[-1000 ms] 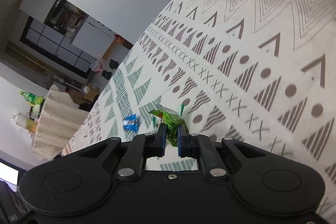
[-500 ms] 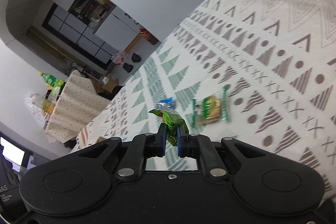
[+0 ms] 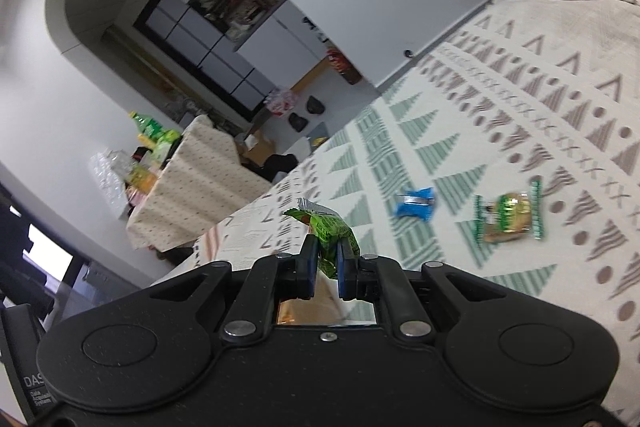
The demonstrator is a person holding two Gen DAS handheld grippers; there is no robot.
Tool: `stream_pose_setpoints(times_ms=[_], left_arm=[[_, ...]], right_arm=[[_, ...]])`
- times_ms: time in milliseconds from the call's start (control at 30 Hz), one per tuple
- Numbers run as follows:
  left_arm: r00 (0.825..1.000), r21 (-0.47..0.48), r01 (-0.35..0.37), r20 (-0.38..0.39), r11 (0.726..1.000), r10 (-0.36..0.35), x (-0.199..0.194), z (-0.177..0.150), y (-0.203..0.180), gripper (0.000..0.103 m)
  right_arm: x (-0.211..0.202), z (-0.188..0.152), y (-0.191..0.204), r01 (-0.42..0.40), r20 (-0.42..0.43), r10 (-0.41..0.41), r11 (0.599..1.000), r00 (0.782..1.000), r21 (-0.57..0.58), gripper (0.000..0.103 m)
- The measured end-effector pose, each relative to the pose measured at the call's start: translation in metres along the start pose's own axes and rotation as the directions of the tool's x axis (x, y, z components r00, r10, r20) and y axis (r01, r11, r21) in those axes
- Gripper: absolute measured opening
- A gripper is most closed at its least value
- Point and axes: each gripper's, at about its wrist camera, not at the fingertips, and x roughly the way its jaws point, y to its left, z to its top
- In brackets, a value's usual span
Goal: Organize snacks
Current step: 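Carry both candies over the box and open both tools to drop them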
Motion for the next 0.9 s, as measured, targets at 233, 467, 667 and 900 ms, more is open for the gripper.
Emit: stream_pose_setpoints(times_ms=[233, 467, 667, 900], left_arm=[[0.999, -0.041, -0.030, 0.011, 0.999, 0.030, -0.009, 0.009, 0.030, 0.016], [0.999, -0.082, -0.053, 0.002, 0.995, 0.054, -0.007, 0.015, 0.059, 0.016], [0.997, -0.111, -0.071, -0.017, 0.991, 0.069, -0.002, 0.017, 0.079, 0.016], [0.988, -0.156, -0.150, -0.061, 0.976, 0.143, 0.004, 0.021, 0.101, 0.021]], right_arm=[[0.011, -0.007, 0.029, -0.021, -0.023, 0.020, 0.999, 1.000, -0.036, 0.010], [0.025, -0.018, 0.046, -0.029, -0.055, 0.026, 0.998, 0.998, -0.060, 0.010], [0.043, -0.029, 0.054, -0.033, -0.096, 0.026, 0.997, 0.995, -0.066, 0.010], [0.061, -0.039, 0.070, -0.048, -0.137, 0.037, 0.996, 0.990, -0.078, 0.010]])
